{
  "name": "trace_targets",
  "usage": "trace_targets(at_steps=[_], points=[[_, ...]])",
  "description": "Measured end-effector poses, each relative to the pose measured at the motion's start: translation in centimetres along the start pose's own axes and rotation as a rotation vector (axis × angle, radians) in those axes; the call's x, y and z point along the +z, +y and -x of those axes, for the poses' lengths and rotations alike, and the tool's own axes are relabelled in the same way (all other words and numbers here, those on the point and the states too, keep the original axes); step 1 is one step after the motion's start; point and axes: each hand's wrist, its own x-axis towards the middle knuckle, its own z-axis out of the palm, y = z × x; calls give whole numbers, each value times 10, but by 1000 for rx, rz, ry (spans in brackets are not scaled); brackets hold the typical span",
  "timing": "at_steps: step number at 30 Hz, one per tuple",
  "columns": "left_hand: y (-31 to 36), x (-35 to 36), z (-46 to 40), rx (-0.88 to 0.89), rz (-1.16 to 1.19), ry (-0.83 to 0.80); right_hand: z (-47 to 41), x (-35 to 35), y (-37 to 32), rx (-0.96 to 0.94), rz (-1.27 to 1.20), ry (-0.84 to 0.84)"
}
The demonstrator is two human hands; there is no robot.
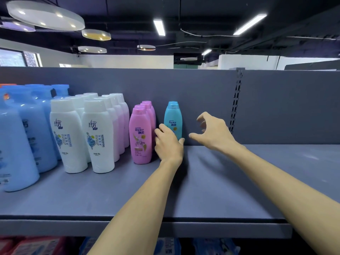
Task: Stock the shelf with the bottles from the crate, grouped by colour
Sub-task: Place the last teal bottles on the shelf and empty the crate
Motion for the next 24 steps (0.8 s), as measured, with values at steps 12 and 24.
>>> trace_targets(at_steps=[12,24], points=[[-7,-28,22,140,19,-54,27,-9,-25,5,22,22],[-61,-155,82,414,-34,-284,129,-25,-95,23,185,86]])
